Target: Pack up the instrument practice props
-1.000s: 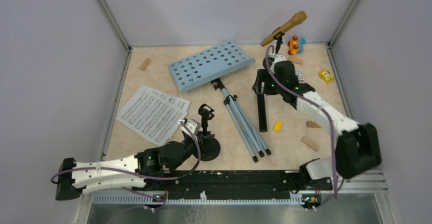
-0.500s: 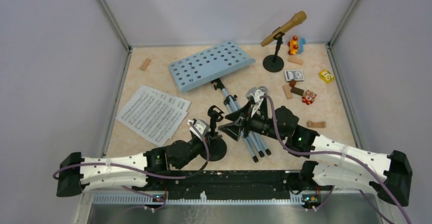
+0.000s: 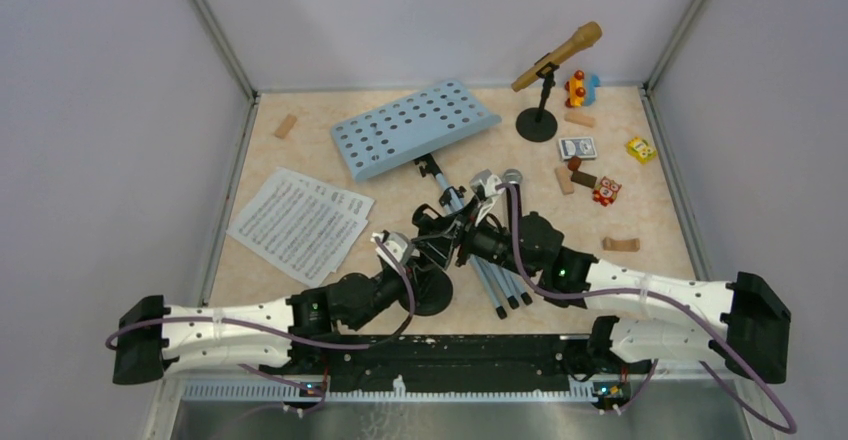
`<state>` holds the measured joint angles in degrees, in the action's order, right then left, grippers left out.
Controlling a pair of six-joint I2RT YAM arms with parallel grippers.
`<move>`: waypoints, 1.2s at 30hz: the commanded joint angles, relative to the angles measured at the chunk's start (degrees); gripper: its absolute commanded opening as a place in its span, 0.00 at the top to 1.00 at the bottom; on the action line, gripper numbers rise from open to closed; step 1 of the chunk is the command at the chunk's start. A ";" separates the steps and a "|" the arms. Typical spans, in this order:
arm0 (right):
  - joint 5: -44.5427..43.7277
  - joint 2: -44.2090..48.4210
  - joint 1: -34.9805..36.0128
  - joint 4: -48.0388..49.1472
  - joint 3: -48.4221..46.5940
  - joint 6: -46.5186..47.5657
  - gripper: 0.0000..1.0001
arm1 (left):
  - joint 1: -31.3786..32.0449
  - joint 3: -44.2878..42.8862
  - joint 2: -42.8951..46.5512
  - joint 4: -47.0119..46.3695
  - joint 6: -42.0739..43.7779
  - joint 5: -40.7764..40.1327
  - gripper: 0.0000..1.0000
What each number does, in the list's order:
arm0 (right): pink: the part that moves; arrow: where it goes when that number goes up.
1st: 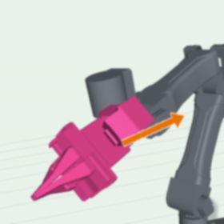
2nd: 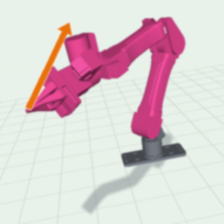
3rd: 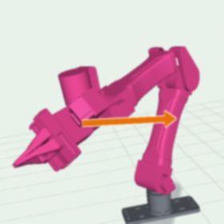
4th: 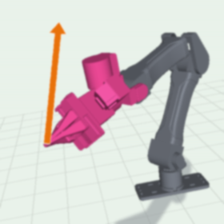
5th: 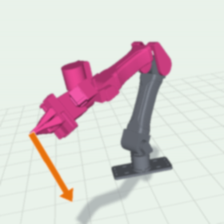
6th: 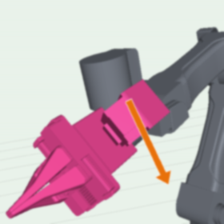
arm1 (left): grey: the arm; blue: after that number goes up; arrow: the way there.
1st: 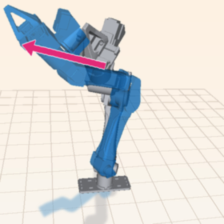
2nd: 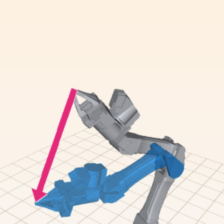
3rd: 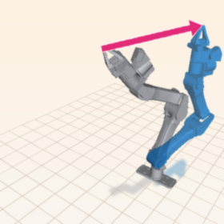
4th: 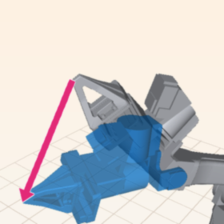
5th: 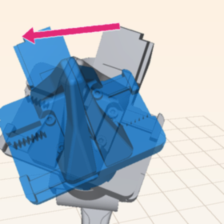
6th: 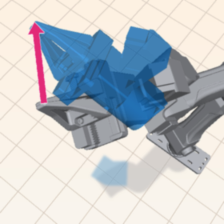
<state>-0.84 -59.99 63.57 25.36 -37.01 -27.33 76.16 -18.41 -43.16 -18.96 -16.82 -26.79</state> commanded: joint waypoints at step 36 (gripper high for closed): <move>-48.35 6.51 -46.96 -17.57 -9.98 19.25 1.00 | 0.15 -1.21 11.08 7.71 -16.78 -4.05 0.01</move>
<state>-43.42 -49.56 23.20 -0.78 -43.64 -14.39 76.16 -19.40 -32.69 -14.96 -28.97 -29.56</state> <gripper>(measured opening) 0.239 0.987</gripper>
